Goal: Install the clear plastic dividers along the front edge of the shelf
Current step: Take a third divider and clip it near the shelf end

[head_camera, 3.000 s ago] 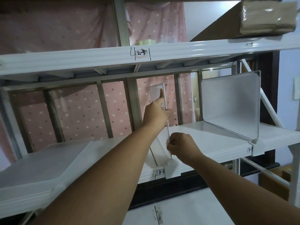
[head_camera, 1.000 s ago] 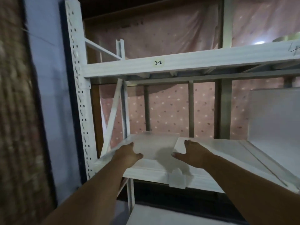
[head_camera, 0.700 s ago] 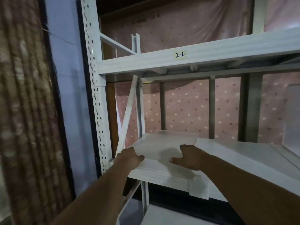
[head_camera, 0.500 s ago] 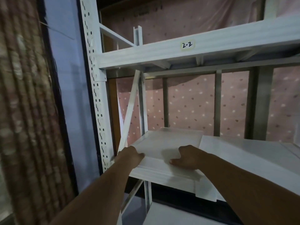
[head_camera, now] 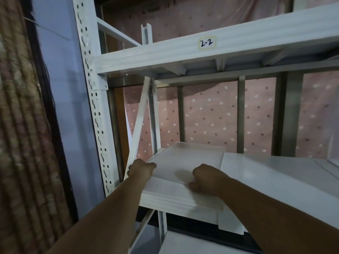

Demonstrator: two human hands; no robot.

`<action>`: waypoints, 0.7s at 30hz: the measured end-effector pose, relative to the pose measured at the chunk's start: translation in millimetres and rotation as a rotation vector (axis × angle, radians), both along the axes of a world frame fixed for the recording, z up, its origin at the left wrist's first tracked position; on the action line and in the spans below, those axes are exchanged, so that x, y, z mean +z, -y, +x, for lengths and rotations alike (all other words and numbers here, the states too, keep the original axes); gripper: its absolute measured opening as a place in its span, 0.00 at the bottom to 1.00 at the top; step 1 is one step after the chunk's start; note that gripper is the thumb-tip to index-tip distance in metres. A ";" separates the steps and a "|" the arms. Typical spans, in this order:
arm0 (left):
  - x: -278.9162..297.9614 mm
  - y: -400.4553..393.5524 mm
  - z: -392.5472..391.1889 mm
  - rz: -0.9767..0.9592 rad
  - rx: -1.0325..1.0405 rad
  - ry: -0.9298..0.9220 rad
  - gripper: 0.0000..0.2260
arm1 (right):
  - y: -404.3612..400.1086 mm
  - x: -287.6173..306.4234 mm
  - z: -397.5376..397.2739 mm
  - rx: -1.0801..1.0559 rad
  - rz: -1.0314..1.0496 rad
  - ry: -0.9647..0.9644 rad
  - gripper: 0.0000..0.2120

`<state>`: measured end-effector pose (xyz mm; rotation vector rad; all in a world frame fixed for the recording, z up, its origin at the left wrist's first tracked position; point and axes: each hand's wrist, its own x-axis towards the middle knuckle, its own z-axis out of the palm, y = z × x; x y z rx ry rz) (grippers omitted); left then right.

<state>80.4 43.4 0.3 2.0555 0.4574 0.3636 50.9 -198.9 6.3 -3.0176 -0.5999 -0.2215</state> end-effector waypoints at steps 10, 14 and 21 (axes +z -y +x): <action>33.4 41.9 -18.5 -1.023 -0.312 0.411 0.18 | 33.7 13.9 -28.7 0.078 0.299 0.046 0.16; 55.9 88.1 -38.2 -0.941 -0.583 0.374 0.24 | 49.8 14.7 -41.6 0.102 0.443 0.134 0.09; 100.1 156.2 -77.1 -0.510 -0.598 0.441 0.21 | 80.5 13.9 -59.1 0.008 0.907 0.027 0.22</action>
